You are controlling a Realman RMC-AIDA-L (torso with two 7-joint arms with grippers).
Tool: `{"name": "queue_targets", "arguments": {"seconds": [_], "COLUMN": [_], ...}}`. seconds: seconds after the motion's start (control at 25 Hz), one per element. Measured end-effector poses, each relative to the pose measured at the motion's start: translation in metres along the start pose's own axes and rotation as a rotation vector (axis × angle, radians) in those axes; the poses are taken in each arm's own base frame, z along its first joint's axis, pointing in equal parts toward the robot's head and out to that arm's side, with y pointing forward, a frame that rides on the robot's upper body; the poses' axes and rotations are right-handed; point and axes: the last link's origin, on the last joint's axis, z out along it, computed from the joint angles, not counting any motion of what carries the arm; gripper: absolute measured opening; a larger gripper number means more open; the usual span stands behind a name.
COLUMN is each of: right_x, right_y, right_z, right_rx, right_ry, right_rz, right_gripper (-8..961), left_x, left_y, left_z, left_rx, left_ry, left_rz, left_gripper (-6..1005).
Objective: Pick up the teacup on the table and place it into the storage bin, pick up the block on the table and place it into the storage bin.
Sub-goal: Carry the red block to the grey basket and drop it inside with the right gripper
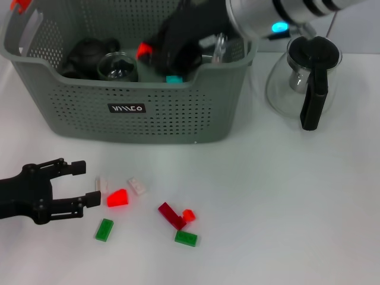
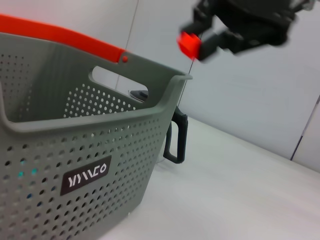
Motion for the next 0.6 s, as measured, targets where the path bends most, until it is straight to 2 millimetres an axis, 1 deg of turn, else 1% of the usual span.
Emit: {"name": "queue_targets", "arguments": {"seconds": [0.16, 0.24, 0.6], "right_x": [0.003, 0.005, 0.010], "right_y": [-0.024, -0.032, -0.047], "right_z": [-0.002, -0.004, -0.001], "right_rx": [0.095, 0.128, 0.171], "right_ry": [-0.042, -0.059, -0.068], "right_rz": [0.053, 0.069, 0.107], "right_gripper": [204, 204, 205], "left_x": [0.003, 0.006, 0.010], "left_y": [-0.002, -0.003, -0.005], "left_z": [0.002, 0.002, 0.003], "left_rx": [-0.003, -0.006, -0.010], "left_ry": [0.002, 0.003, 0.002], "left_rz": [0.009, 0.014, 0.027], "left_gripper": [862, 862, 863]}}
